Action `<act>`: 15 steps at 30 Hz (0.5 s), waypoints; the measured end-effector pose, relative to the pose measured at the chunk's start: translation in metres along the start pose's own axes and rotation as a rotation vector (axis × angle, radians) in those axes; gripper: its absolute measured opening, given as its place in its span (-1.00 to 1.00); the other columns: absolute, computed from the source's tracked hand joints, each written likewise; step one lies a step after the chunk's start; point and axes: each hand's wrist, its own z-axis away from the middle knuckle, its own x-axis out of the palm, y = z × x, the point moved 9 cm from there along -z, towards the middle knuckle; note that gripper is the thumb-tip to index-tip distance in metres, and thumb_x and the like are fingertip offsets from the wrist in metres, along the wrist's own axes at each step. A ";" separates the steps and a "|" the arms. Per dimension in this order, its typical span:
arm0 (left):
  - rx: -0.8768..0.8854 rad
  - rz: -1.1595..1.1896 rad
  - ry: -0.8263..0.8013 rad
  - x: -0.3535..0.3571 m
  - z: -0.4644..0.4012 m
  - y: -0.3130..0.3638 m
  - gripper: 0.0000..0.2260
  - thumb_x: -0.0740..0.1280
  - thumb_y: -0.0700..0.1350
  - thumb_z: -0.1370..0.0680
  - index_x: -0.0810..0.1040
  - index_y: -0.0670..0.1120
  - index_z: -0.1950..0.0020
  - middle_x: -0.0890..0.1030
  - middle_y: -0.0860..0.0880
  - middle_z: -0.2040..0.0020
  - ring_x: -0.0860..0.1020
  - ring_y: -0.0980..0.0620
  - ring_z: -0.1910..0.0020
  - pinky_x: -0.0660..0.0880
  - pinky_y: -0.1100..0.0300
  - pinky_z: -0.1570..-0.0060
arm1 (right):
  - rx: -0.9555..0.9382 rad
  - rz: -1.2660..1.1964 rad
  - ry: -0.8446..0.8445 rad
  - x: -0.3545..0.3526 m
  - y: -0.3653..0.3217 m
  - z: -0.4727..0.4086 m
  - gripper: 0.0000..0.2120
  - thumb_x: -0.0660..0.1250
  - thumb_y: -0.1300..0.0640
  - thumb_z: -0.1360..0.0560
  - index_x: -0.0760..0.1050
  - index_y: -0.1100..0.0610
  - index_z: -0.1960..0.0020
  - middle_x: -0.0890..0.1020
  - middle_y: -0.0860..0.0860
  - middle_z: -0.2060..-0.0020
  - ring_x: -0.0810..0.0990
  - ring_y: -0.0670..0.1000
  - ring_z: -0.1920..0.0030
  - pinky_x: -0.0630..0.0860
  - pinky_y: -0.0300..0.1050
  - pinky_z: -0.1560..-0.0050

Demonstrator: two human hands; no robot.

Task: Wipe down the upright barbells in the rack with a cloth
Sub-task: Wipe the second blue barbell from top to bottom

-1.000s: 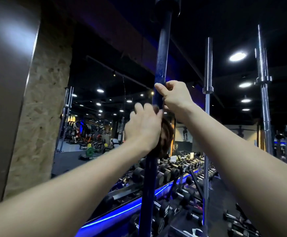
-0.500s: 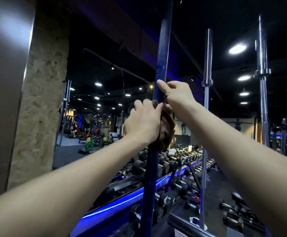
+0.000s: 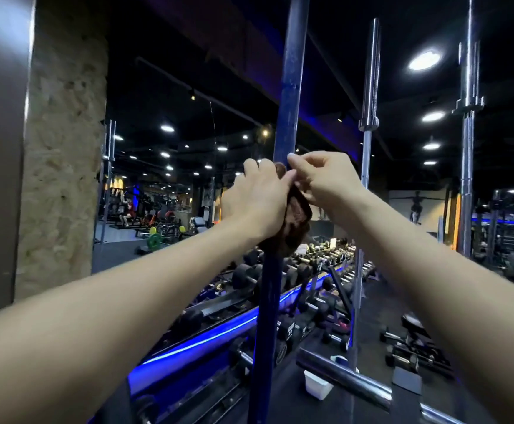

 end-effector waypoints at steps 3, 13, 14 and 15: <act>0.005 -0.015 0.014 0.014 0.016 -0.009 -0.59 -0.01 0.18 -0.62 0.33 -0.10 -0.22 0.38 -0.10 -0.18 0.44 -0.15 -0.15 0.28 0.03 0.18 | 0.078 -0.105 -0.014 0.005 0.010 0.006 -0.83 0.31 0.12 -0.57 0.53 0.11 0.19 0.52 -0.03 0.40 0.44 -0.14 0.46 0.50 -0.27 0.42; 0.041 -0.011 -0.064 0.028 0.038 -0.012 -0.59 -0.03 0.20 -0.62 0.34 -0.09 -0.19 0.39 -0.08 -0.13 0.47 -0.12 -0.11 0.27 0.04 0.19 | 0.045 -0.053 0.025 0.002 0.017 0.020 -0.85 0.34 0.18 -0.54 0.50 0.07 0.20 0.54 0.00 0.37 0.48 -0.17 0.47 0.54 -0.27 0.37; 0.045 0.011 -0.029 0.019 0.026 -0.009 -0.59 -0.04 0.19 -0.62 0.34 -0.10 -0.19 0.39 -0.08 -0.13 0.47 -0.12 -0.09 0.26 0.04 0.19 | 0.033 -0.053 0.021 0.003 0.015 0.019 -0.84 0.35 0.18 -0.54 0.50 0.09 0.22 0.52 0.00 0.41 0.44 -0.19 0.53 0.45 -0.32 0.48; 0.045 0.026 -0.010 0.013 0.019 -0.008 -0.58 -0.05 0.19 -0.63 0.34 -0.10 -0.19 0.39 -0.08 -0.13 0.47 -0.12 -0.08 0.25 0.04 0.20 | 0.019 -0.045 0.015 0.004 0.014 0.018 -0.84 0.35 0.18 -0.54 0.52 0.09 0.23 0.51 0.00 0.43 0.42 -0.19 0.55 0.39 -0.33 0.51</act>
